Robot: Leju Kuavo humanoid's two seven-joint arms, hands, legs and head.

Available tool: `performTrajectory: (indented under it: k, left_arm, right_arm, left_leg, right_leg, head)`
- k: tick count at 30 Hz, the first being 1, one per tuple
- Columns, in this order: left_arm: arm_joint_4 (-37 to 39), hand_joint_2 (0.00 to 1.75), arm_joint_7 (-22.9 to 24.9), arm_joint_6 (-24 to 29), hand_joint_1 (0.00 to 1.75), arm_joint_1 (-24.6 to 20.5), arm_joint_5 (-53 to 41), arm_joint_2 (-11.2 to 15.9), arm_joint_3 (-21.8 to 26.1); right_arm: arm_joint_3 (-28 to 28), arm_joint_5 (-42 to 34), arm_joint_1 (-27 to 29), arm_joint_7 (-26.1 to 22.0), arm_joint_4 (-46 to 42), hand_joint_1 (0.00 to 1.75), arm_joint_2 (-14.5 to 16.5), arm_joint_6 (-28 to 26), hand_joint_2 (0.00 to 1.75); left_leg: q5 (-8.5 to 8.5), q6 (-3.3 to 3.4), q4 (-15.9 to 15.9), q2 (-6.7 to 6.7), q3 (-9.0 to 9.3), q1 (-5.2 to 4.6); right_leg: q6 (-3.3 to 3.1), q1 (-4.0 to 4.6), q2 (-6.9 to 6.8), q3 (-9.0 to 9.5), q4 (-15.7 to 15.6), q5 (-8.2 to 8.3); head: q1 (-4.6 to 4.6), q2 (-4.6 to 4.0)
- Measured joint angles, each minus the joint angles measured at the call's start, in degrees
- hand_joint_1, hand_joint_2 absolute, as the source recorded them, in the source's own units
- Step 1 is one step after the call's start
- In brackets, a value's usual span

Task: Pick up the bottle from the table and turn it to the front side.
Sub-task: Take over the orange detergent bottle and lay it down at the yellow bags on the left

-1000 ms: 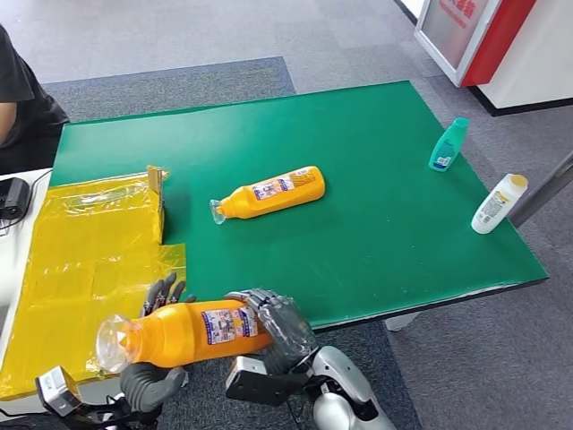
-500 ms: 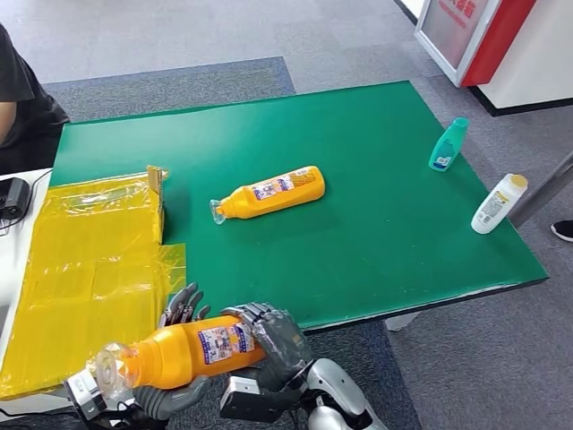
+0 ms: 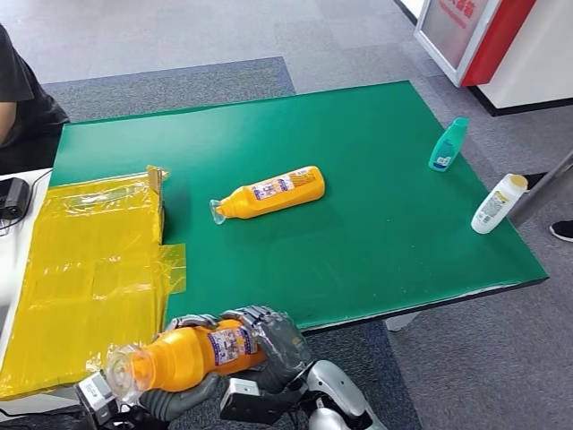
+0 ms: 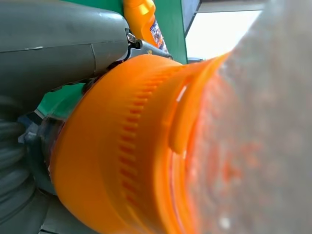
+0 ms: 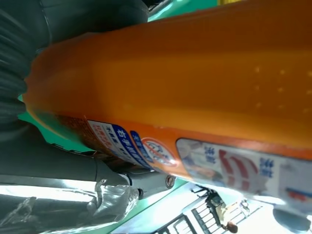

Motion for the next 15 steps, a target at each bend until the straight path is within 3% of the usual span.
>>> performTrajectory:
  k: [8, 11, 12, 15]
  left_arm:
    - [-1.1, 1.75, 0.1, 0.9, 1.74, -0.2, -1.8, -0.5, 0.1]
    - [-1.6, 1.75, 0.1, 1.8, 1.71, -0.2, -3.2, -0.7, 0.1]
    - [-1.8, 1.75, 0.2, 2.5, 1.72, -0.1, -4.2, -0.9, 0.2]
    - [-2.9, 1.75, 0.5, 4.7, 1.75, -0.1, -7.3, -1.5, 0.3]
  right_arm:
    - [0.1, 0.1, 0.1, 0.8, -0.8, 1.75, -0.1, 0.4, 1.75]
    - [0.1, 0.0, 0.2, 0.9, -1.1, 1.1, -0.1, 0.3, 1.75]
    - [0.1, 0.0, 0.2, 1.0, -1.2, 0.69, -0.1, 0.3, 1.75]
    - [-0.1, 0.3, 0.3, 1.8, -2.0, 0.02, -0.1, 1.2, 1.75]
  left_leg:
    - [0.0, 0.0, 0.0, 0.0, 0.0, 0.0]
    - [0.0, 0.0, 0.0, 0.0, 0.0, 0.0]
    - [0.0, 0.0, 0.0, 0.0, 0.0, 0.0]
    - [0.0, 0.0, 0.0, 0.0, 0.0, 0.0]
  right_leg:
    - [0.0, 0.0, 0.0, 0.0, 0.0, 0.0]
    - [0.0, 0.0, 0.0, 0.0, 0.0, 0.0]
    - [0.0, 0.0, 0.0, 0.0, 0.0, 0.0]
    - [0.0, 0.0, 0.0, 0.0, 0.0, 0.0]
  head:
    - [0.01, 0.0]
    - [0.01, 0.0]
    - [0.01, 0.0]
    - [0.01, 0.0]
